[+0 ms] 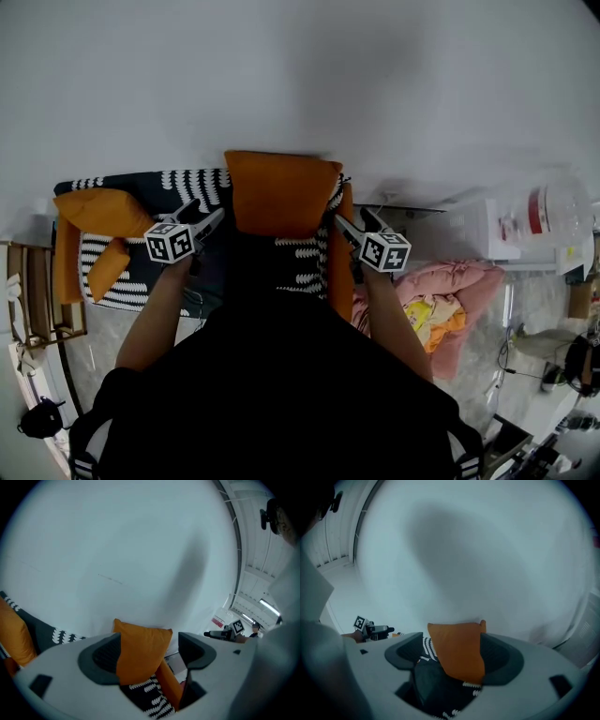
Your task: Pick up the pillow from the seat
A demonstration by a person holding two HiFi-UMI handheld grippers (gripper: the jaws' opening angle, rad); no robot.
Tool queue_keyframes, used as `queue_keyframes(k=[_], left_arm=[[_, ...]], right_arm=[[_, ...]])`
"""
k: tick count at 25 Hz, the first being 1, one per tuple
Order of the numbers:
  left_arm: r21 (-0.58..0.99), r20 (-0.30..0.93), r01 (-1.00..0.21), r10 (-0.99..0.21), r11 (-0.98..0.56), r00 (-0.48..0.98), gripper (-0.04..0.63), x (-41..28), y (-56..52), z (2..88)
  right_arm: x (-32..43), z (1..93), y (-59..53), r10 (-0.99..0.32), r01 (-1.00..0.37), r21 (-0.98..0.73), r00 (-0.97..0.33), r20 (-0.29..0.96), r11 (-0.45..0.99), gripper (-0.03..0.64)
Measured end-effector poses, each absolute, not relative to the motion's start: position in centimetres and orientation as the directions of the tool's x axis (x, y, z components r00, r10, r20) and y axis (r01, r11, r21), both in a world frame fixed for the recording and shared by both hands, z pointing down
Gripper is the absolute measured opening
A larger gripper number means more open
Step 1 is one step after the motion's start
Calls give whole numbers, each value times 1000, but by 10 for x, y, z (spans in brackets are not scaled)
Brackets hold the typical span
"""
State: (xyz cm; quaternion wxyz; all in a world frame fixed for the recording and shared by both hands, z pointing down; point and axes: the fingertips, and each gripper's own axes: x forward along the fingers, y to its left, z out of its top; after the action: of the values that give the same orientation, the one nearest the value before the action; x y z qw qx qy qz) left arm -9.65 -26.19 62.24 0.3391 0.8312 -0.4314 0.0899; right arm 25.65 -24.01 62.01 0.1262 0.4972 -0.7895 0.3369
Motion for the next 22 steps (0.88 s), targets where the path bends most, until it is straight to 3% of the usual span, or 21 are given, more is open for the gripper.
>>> queue_keyframes(k=[22], left_arm=[[491, 515, -776, -587, -395, 625, 376, -78, -324, 678]], right_arm=[[272, 695, -290, -632, -881, -437, -443, 635, 179, 374]])
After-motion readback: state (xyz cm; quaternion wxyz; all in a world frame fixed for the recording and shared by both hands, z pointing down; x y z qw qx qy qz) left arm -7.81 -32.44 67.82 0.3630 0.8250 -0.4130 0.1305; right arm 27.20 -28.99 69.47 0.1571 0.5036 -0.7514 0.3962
